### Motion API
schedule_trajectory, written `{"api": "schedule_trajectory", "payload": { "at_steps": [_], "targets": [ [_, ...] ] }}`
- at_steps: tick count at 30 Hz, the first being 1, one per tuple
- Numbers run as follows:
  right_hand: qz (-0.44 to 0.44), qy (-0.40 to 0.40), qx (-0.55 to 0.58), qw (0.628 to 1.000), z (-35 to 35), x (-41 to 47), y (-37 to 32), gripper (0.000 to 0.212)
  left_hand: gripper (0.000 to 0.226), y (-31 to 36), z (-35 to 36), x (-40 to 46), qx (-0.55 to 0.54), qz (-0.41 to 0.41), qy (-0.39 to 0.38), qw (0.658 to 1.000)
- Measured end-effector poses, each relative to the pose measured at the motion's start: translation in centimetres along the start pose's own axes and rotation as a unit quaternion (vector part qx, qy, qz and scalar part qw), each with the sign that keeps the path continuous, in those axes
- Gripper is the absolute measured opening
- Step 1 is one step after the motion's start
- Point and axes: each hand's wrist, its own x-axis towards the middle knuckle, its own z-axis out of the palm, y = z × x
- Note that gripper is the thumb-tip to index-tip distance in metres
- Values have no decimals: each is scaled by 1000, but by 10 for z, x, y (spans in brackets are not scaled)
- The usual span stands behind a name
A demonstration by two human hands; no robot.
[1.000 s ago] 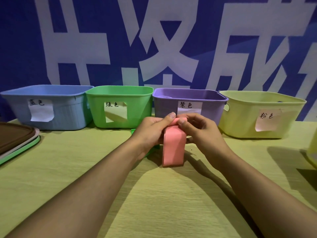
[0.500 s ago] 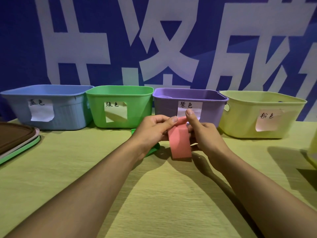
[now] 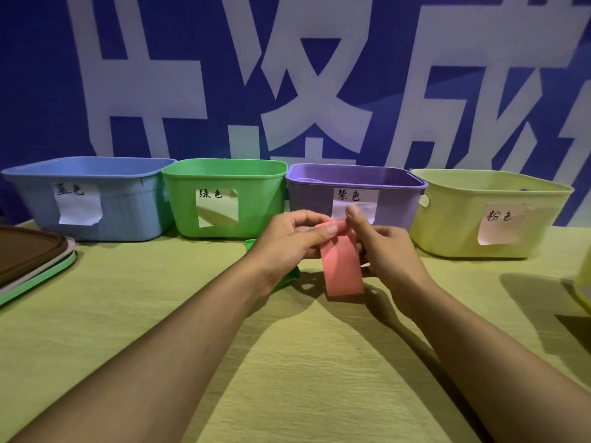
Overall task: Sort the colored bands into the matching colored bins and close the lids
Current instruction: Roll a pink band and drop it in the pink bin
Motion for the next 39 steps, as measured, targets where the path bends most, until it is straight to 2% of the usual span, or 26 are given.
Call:
{"api": "schedule_trajectory", "payload": {
  "at_steps": [4,14,21,25,28,33,39],
  "targets": [
    [21,-3,3,1000,-1,2,1,65,20,1,0,0,38,8,2,999],
    [10,-20,49,999,-4,5,5,44,21,0,-3,0,62,17,26,998],
    [-17,-18,50,998,-3,6,5,25,27,0,-2,0,17,17,14,1000],
    [-28,-19,51,998,-3,7,6,27,30,2,-2,1,-11,11,6,1000],
    [-45,-36,56,997,-2,7,6,22,24,3,-1,2,-14,-1,26,1000],
    [-68,-56,33,996,1,6,6,19,55,-4,-2,6,53,-37,49,997],
    [-76,-56,32,995,1,5,6,20,43,-2,-3,3,69,-37,60,995]
  ]
}}
